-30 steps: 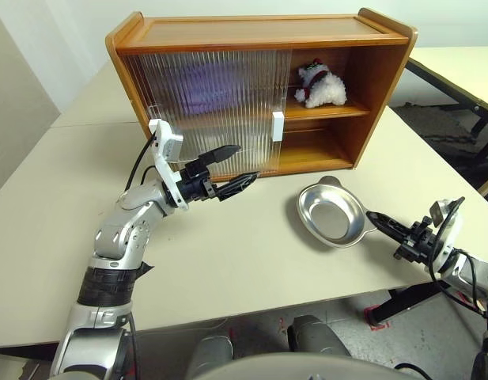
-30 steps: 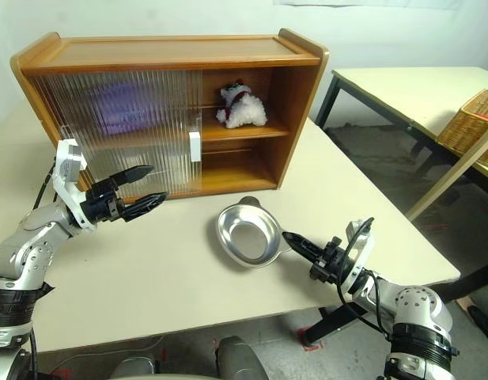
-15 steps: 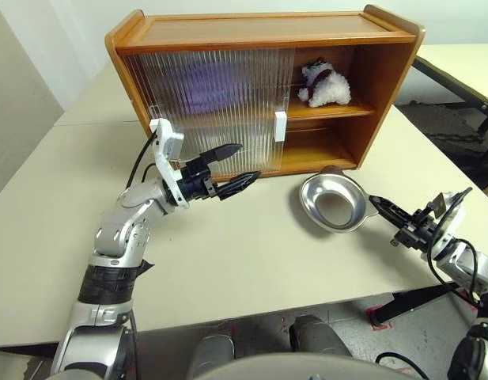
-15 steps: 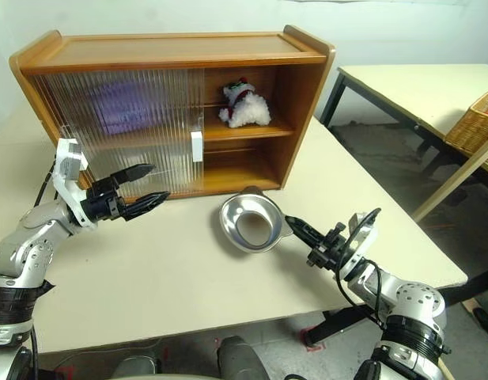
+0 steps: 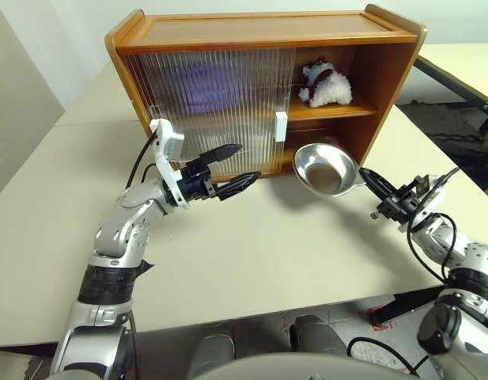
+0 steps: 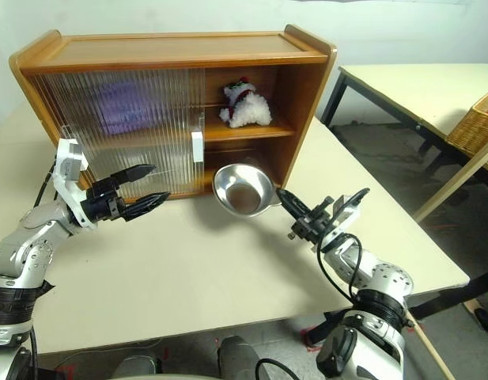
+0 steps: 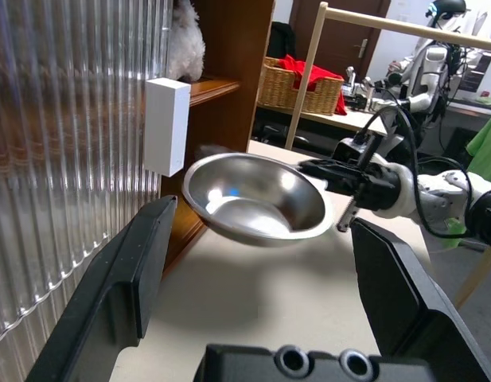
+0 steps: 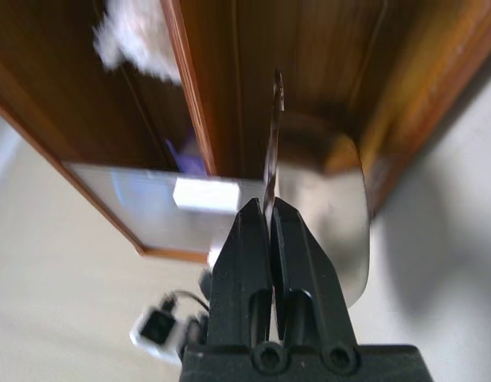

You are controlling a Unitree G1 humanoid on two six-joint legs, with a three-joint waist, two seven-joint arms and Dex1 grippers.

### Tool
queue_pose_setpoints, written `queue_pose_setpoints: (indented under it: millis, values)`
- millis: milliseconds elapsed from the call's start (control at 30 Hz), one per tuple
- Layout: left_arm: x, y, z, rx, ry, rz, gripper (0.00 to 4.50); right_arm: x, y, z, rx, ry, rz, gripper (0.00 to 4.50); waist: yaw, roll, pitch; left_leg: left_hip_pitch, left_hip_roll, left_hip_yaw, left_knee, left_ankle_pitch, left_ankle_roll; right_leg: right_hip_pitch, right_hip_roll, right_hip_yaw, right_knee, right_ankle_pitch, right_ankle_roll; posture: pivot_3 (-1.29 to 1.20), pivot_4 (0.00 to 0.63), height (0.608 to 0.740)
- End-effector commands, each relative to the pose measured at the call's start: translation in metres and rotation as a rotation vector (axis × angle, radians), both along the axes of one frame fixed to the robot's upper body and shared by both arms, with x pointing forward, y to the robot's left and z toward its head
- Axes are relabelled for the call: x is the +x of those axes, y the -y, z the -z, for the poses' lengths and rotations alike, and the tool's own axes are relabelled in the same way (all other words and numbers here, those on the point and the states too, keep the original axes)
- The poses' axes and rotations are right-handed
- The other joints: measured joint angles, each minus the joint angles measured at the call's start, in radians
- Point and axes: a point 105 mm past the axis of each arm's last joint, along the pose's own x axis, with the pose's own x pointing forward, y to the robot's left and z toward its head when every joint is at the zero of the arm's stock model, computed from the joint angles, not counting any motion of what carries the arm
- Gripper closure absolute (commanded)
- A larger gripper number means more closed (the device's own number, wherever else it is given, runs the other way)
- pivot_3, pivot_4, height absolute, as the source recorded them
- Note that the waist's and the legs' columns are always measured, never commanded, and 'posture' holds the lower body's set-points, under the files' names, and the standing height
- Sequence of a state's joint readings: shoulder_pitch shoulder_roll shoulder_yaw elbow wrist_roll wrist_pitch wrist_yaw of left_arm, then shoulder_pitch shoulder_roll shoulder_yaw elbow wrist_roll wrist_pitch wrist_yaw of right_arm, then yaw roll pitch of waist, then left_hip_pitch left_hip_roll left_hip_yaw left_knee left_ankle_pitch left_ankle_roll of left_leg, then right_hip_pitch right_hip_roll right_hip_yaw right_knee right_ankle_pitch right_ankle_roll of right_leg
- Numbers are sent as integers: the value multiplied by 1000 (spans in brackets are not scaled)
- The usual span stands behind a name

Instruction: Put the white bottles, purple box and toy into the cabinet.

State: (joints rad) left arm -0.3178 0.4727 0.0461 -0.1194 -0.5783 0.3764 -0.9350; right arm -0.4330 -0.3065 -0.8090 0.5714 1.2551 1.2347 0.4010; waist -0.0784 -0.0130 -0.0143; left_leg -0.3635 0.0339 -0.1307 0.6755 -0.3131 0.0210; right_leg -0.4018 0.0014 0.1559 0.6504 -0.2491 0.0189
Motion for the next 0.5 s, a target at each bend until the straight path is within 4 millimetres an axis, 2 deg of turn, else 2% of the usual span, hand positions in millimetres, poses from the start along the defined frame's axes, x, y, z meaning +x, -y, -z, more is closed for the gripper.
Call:
queue_pose_setpoints:
  millis: [33, 267, 500]
  values:
    - [-1, 1, 2, 22, 3, -2, 0, 10, -2, 1, 28, -9, 33, 4461, 1, 0, 0, 0, 0, 0, 0, 0, 0, 0, 0, 0, 0, 0, 0, -138, 0, 740]
    - [-2, 0, 1, 22, 3, -7, 0, 25, -12, 6, 4, -36, 61, 4461, 3, 1, 0, 0, 0, 0, 0, 0, 0, 0, 0, 0, 0, 0, 0, -133, 1, 740]
    - [-1, 2, 1, 18, 3, -9, 0, 58, -15, 2, -46, -42, 138, 4461, 2, 3, 0, 1, 0, 0, 1, 0, 0, 0, 0, 0, 1, 1, -1, -129, 1, 740]
